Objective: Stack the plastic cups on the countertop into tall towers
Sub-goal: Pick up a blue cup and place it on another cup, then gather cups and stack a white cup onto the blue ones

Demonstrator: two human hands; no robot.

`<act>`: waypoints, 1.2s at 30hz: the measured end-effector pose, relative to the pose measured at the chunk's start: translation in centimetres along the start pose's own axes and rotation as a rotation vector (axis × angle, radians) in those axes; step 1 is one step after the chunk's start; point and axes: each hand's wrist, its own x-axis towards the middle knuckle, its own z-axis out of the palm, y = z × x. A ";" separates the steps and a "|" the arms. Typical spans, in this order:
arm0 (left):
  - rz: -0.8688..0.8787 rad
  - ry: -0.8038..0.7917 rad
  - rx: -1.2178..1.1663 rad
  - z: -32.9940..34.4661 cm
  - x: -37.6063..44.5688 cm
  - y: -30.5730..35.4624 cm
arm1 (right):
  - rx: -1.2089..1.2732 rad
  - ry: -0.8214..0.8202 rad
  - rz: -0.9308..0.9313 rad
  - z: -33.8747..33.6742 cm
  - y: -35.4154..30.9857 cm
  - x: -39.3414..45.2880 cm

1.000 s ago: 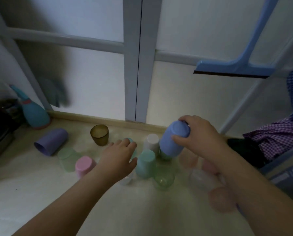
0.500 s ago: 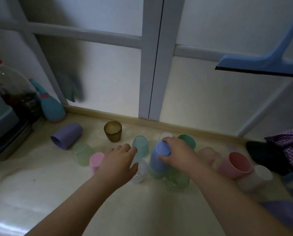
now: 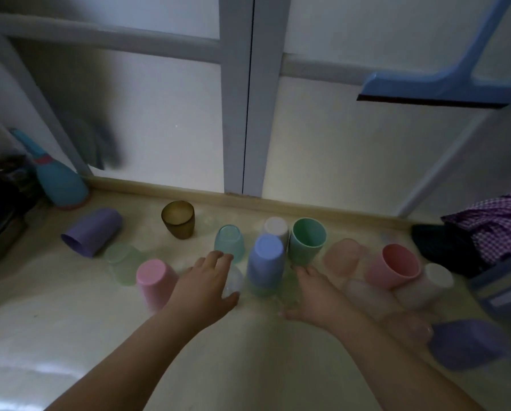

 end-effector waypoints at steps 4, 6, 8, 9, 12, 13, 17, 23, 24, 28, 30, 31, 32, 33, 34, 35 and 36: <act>-0.037 -0.107 -0.029 1.8 0.5 -0.5 | 0.027 0.062 0.008 2.0 0.5 -0.1; -0.049 -0.144 -0.040 2.5 0.8 -0.8 | 0.034 0.094 0.003 2.3 0.6 -0.1; -0.069 -0.142 -0.051 2.9 0.9 -1.0 | 0.041 0.099 -0.012 2.5 0.6 -0.4; -0.078 -0.136 -0.053 3.0 0.9 -1.1 | 0.049 0.099 -0.017 2.6 0.6 -0.7; -0.084 -0.144 -0.045 3.0 0.2 -1.0 | 0.083 0.114 -0.042 2.8 0.4 -1.6; -0.080 -0.148 -0.036 3.0 -0.2 -1.1 | 0.093 0.116 -0.049 2.8 0.1 -1.9; -0.084 -0.112 -0.019 2.5 -1.4 -1.6 | 0.102 0.090 -0.085 3.2 -1.6 -2.3; -0.132 -0.072 -0.036 1.8 -2.8 -3.3 | 0.106 0.006 -0.199 4.8 -5.5 -2.1; -0.136 -0.077 -0.041 1.8 -2.9 -3.6 | 0.103 -0.014 -0.217 5.1 -6.1 -2.0; -0.117 -0.082 -0.028 2.1 -3.6 -4.4 | 0.061 -0.021 -0.254 6.1 -7.4 -1.8; -0.100 -0.074 -0.023 2.2 -3.8 -4.4 | 0.051 -0.016 -0.248 6.2 -7.2 -1.8; -0.091 -0.069 -0.026 2.2 -3.9 -4.3 | 0.054 -0.020 -0.244 6.2 -7.1 -1.9; -0.080 -0.059 -0.028 2.1 -4.0 -4.2 | 0.060 -0.030 -0.238 6.2 -6.9 -2.0; -0.067 -0.047 -0.027 2.0 -4.0 -3.9 | 0.066 -0.042 -0.234 6.1 -6.7 -2.1; -0.054 -0.036 -0.020 1.7 -3.8 -3.7 | 0.070 -0.057 -0.233 6.1 -6.6 -2.3; -0.041 -0.022 -0.009 1.4 -3.6 -3.4 | 0.072 -0.067 -0.233 5.9 -6.5 -2.4; -0.026 -0.007 0.007 1.1 -3.3 -3.1 | 0.075 -0.070 -0.228 5.7 -6.5 -2.5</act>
